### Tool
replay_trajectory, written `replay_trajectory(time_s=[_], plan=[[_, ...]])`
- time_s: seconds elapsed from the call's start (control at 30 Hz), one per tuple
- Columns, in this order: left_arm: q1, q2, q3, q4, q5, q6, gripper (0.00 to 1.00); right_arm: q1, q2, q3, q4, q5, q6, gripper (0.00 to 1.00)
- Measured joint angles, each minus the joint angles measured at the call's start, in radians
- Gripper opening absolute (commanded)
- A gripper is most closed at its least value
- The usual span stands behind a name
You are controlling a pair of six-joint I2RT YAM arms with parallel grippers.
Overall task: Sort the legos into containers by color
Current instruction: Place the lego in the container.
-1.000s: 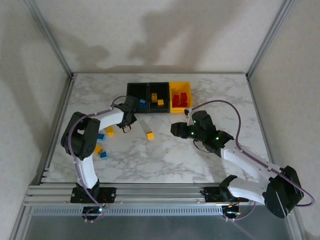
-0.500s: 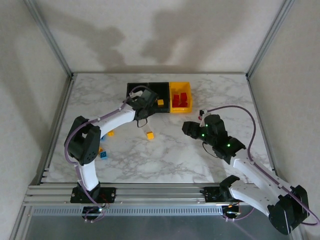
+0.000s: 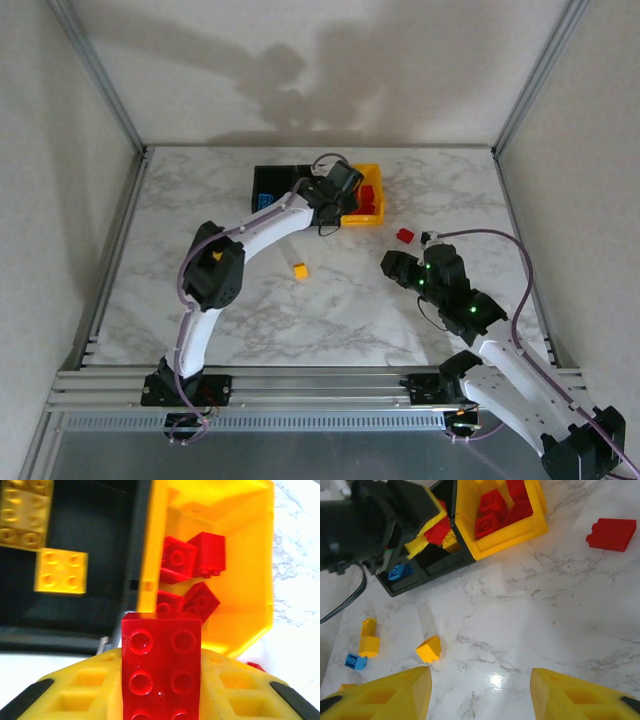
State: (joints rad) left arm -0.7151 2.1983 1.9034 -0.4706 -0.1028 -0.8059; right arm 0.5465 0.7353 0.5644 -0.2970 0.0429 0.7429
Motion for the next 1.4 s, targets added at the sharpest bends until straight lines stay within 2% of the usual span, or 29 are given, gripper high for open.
replay_trajectory(time_s=[0.33,0.53,0.6,0.7,0.97,1.13,1.4], plan=[[-0.013,0.207,0.263,-0.002,0.059,0.021,0.34,-0.001,-0.039,-0.015,-0.031,0.010,0.014,0.54],[-0.013,0.270,0.340,-0.012,0.065,0.023,0.42,-0.002,-0.057,-0.015,-0.048,0.014,0.017,0.54],[-0.013,0.282,0.348,-0.014,0.066,0.025,0.49,-0.002,-0.063,-0.015,-0.053,0.017,0.016,0.54],[-0.012,0.286,0.348,-0.027,0.066,0.029,0.53,-0.003,-0.066,-0.015,-0.056,0.017,0.016,0.54],[-0.010,0.278,0.352,-0.038,0.066,0.036,0.54,-0.004,-0.064,-0.015,-0.058,0.010,0.008,0.55],[-0.011,0.138,0.182,-0.041,0.061,0.056,0.55,-0.005,-0.030,-0.015,-0.025,-0.028,-0.025,0.55],[-0.003,-0.365,-0.290,-0.020,0.024,0.085,0.59,-0.001,0.073,-0.014,0.100,-0.143,-0.110,0.54]])
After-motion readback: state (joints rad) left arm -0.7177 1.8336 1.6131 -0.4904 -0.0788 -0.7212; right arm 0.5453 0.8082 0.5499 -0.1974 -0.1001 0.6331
